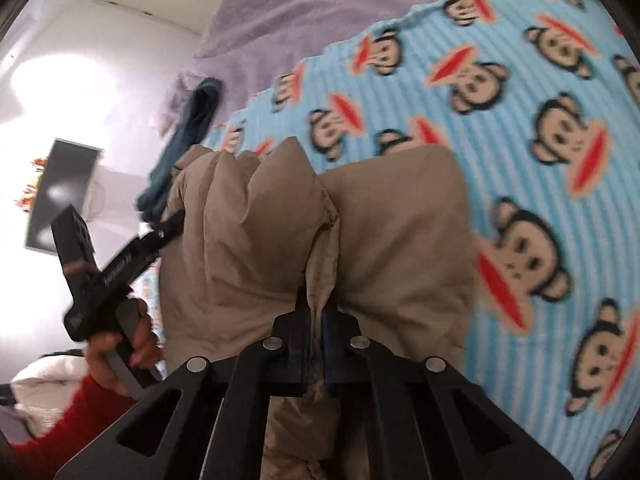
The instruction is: Fold large clothes
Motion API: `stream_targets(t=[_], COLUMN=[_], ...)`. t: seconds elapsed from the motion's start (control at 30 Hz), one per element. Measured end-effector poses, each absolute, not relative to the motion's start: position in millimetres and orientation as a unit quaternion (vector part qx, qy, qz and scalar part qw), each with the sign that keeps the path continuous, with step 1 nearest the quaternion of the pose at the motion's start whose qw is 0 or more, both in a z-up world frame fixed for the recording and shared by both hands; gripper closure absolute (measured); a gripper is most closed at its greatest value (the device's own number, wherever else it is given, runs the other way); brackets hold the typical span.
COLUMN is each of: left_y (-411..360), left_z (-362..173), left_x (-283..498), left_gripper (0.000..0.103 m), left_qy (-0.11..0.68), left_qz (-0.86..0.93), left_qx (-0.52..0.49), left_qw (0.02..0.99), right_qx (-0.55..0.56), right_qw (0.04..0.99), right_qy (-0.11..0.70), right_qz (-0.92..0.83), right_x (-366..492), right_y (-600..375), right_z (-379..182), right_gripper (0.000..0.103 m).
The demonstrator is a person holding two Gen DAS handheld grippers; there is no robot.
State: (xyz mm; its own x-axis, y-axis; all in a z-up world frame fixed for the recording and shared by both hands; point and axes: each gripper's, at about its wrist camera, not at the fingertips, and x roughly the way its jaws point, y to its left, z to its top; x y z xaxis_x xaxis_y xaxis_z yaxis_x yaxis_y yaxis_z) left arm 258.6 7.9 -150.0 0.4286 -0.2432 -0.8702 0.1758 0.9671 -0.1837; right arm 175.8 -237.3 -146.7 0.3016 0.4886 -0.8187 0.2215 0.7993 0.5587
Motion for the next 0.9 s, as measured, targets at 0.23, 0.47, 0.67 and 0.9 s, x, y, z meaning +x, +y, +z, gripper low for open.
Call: stream_targets(t=[0.23, 0.47, 0.67, 0.9], left_y=[-42, -39, -39, -7], left_z=[-165, -166, -165, -120], left_x=[255, 248, 247, 211], left_gripper=[0.018, 0.018, 0.018, 0.018], left_qy=[0.519, 0.509, 0.510, 0.506], left_qz=[-0.110, -0.110, -0.107, -0.131], left_qx=[0.062, 0.070, 0.073, 0.047], left_qw=[0.845, 0.851, 0.851, 0.851], right_qx=[0.304, 0.261, 0.190, 0.193], right_qw=[0.747, 0.777, 0.797, 0.761], right_qy=[0.591, 0.573, 0.573, 0.618], right_qz=[0.041, -0.006, 0.010, -0.037], right_x=[147, 114, 75, 57], right_y=[-263, -258, -219, -225], right_z=[-184, -118, -90, -125], right_gripper=[0.100, 0.099, 0.099, 0.099])
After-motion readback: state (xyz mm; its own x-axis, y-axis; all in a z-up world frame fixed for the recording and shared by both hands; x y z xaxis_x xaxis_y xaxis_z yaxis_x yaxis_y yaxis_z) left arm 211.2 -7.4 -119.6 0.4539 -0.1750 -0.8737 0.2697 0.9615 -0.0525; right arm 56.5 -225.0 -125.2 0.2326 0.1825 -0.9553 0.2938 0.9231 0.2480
